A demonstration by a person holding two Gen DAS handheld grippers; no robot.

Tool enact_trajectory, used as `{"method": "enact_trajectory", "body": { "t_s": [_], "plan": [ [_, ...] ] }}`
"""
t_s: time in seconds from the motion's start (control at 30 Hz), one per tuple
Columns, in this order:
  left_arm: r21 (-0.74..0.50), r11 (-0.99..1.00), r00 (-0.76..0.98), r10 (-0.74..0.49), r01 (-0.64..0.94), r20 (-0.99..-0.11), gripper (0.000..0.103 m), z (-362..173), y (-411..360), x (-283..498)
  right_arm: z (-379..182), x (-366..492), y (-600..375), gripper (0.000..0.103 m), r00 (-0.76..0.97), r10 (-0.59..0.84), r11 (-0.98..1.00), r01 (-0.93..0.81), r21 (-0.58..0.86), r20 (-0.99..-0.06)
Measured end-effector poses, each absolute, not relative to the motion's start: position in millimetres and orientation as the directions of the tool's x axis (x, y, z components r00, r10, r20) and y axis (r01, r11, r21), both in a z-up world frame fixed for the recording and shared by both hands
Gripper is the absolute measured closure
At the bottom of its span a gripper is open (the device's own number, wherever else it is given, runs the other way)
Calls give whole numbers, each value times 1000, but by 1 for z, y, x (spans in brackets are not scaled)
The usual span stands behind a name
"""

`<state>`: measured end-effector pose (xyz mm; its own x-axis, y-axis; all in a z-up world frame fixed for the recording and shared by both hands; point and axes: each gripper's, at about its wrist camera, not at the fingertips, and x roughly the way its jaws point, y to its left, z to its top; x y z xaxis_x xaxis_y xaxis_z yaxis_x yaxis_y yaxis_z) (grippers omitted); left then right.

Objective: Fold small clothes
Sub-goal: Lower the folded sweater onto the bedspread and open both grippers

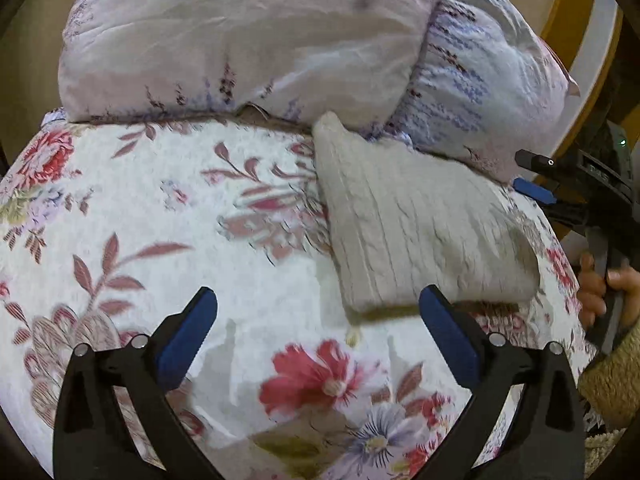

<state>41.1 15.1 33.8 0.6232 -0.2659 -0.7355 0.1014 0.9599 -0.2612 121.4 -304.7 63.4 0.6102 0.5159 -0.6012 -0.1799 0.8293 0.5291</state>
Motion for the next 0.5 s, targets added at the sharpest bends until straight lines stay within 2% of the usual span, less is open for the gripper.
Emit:
{"method": "enact_trajectory", "body": {
  "t_s": [0.03, 0.1, 0.13, 0.2, 0.27, 0.3, 0.37, 0.5],
  "plan": [
    [-258, 960, 610, -268, 108, -746, 2, 31, 10, 42, 56, 121, -293, 23, 586, 502, 847, -188, 497, -635],
    [-243, 962, 583, -270, 126, -766, 2, 23, -2, 44, 19, 137, -280, 21, 499, 362, 928, -107, 358, -788],
    [-236, 963, 576, -268, 132, -772, 2, 21, -7, 44, 7, 141, -283, 21, 480, 349, 931, -84, 354, -805],
    [-225, 966, 570, -259, 131, -780, 2, 17, -15, 44, 17, 130, -292, 21, 551, 303, 940, -39, 339, -778],
    [-220, 968, 574, -249, 121, -780, 2, 13, -21, 43, 36, 103, -299, 10, 613, 280, 941, -25, 336, -739],
    [-220, 968, 571, -248, 118, -783, 2, 10, -23, 44, 42, 86, -302, 1, 651, 263, 944, -23, 328, -712],
    [-217, 970, 552, -242, 111, -798, 2, 3, -28, 47, 42, 58, -300, 1, 689, 230, 952, -13, 306, -688],
    [-172, 979, 559, -202, 106, -804, 2, -5, -37, 46, 11, 32, -284, 1, 652, 140, 978, 27, 208, -745]
  ]
}}
